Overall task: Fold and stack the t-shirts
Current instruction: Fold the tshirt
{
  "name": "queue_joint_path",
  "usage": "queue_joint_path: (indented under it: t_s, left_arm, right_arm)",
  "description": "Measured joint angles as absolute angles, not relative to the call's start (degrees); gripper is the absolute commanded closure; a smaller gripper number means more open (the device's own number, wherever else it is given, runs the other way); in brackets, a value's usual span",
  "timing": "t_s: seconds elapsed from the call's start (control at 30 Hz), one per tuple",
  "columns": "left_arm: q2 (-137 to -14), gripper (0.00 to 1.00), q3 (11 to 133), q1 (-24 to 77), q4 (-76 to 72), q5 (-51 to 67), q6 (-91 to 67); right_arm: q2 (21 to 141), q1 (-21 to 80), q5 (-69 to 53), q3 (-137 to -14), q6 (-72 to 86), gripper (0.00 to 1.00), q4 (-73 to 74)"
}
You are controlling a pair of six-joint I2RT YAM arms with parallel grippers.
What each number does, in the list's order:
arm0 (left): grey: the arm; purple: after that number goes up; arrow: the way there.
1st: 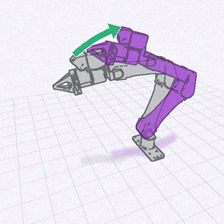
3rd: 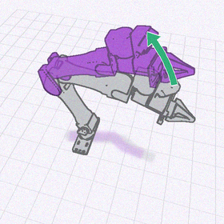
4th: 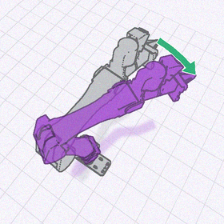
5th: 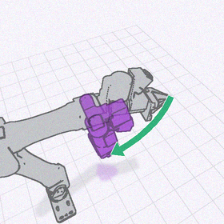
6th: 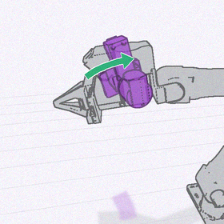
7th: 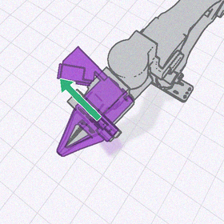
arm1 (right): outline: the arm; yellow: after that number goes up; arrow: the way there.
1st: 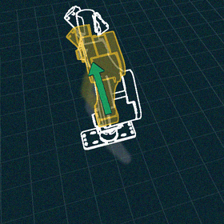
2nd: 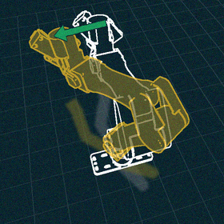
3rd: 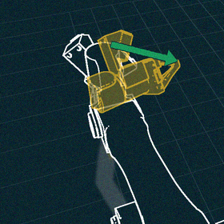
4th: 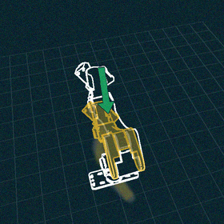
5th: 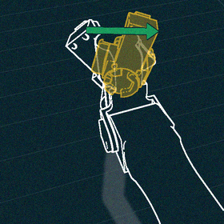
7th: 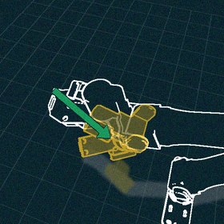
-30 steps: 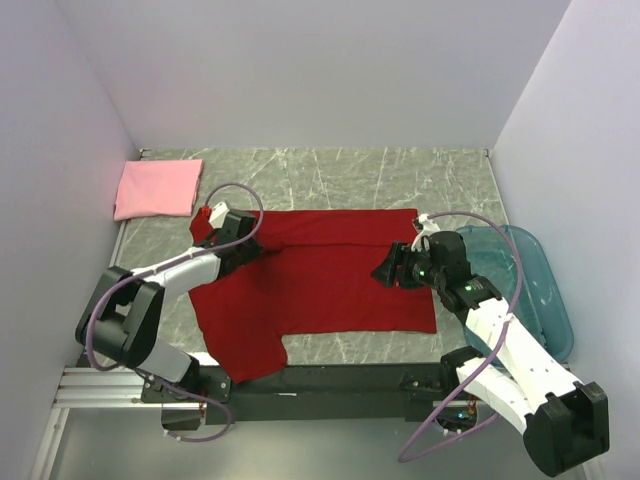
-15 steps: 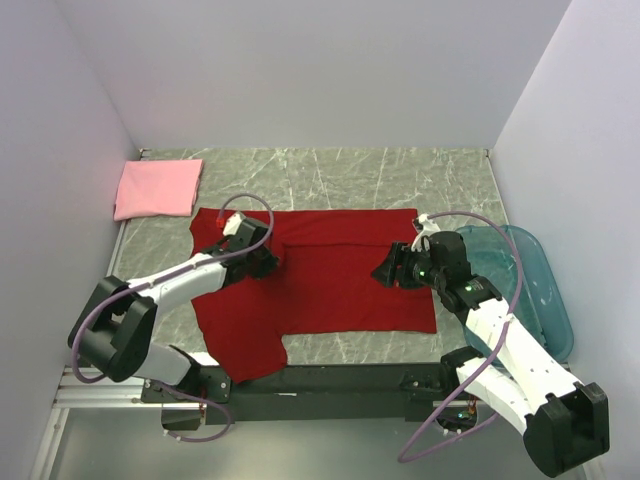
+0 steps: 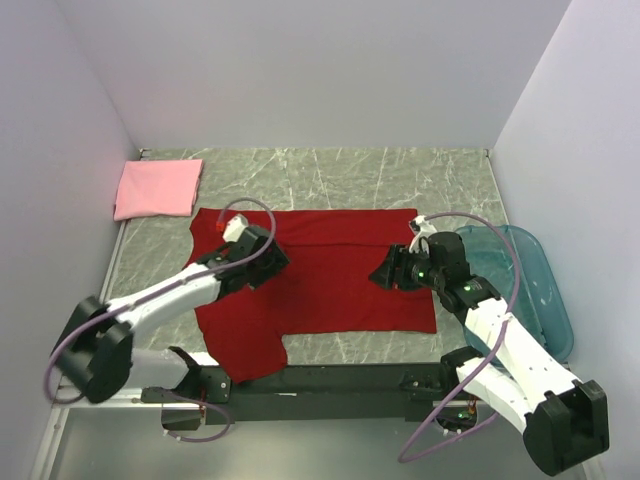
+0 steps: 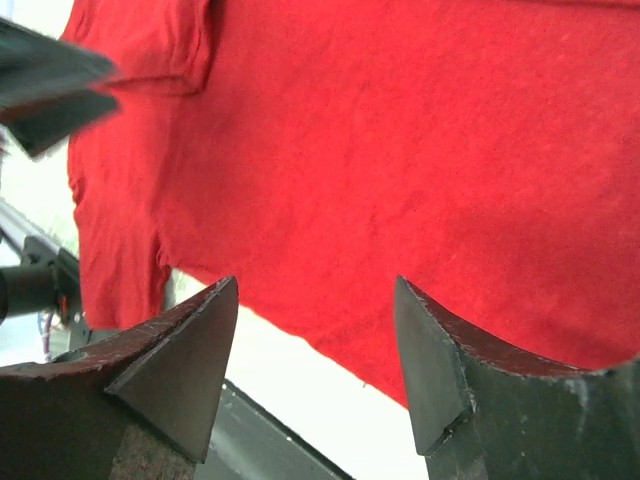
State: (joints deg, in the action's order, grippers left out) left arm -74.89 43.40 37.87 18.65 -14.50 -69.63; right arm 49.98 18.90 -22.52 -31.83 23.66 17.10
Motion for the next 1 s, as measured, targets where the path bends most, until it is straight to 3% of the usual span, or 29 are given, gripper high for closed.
queue_joint_path:
  t_s: [0.2,0.47,0.77,1.0]
  left_arm:
    - [-63.5,0.04,41.0,30.5,19.2,-19.6,-64.0]
    - [-62.7,0.01,33.9,13.8,18.1,-18.4,-56.0]
    - [-72.2,0.03,34.0,10.3,13.9,-15.4,-52.6]
    - [-75.9,0.15,35.1,10.2,12.6,-11.8,-51.7]
  right_arm:
    - [51.9,18.9,-25.3,-31.8,23.7,0.31,16.5]
    - [52.4,19.5,-26.8,-31.8,23.7,0.31,16.0]
    - [52.6,19.7,-27.1,-31.8,23.7,0.31,16.0]
    - [52.6,19.7,-27.0,-31.8,23.4,0.31,16.0]
